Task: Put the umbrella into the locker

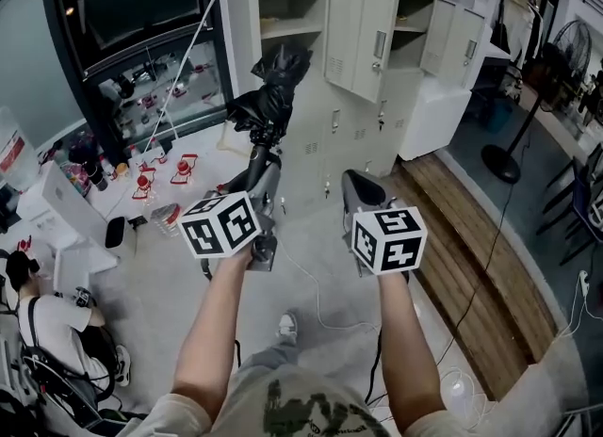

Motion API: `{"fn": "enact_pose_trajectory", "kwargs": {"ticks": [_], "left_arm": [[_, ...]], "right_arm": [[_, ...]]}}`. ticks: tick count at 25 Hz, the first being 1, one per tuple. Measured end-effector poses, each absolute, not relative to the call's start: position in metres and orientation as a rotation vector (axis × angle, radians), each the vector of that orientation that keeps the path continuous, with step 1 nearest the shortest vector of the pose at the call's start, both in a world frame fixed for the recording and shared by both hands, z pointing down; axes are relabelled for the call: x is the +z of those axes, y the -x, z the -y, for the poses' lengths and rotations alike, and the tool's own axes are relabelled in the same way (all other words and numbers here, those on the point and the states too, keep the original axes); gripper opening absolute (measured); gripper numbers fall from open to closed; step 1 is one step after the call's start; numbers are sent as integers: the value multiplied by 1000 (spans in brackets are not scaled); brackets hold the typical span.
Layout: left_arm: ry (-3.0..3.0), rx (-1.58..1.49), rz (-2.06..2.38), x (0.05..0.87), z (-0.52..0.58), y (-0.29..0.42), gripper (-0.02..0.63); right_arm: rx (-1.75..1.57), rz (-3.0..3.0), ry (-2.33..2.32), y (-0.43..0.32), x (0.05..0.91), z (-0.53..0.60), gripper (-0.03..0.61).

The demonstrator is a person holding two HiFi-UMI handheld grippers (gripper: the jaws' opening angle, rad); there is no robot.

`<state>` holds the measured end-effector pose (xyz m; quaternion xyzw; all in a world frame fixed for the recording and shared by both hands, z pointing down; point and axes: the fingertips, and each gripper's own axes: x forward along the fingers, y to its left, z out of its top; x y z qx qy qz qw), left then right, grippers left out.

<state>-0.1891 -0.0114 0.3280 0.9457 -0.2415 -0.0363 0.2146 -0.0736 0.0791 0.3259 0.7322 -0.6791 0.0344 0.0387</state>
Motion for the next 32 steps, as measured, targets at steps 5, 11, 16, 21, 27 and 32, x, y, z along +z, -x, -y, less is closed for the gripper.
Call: {"fn": "enact_pose_trajectory", "kwargs": {"ticks": [5,11,16,21,27,32], "left_arm": [[-2630,-117,652,325,52,163,107],[-2636,-111,616,321,110,131,107],[-2636,-112,587,316,159,105,107],[-2633,-112,557,312,197,85,107],[-2625,-106,537,315,234,71,107],[-2610,-119,529,318,252,61,107]], "right_arm": [[120,2080,-2246,47,330,-35,-2],[122,2066,-2252,19,323,26,-2],[109,2042,-2268,-5,315,72,-2],[118,2014,-2287,-26,313,106,-2],[126,1994,-2282,-37,315,143,-2],[134,1983,-2279,-48,319,159,-2]]}}
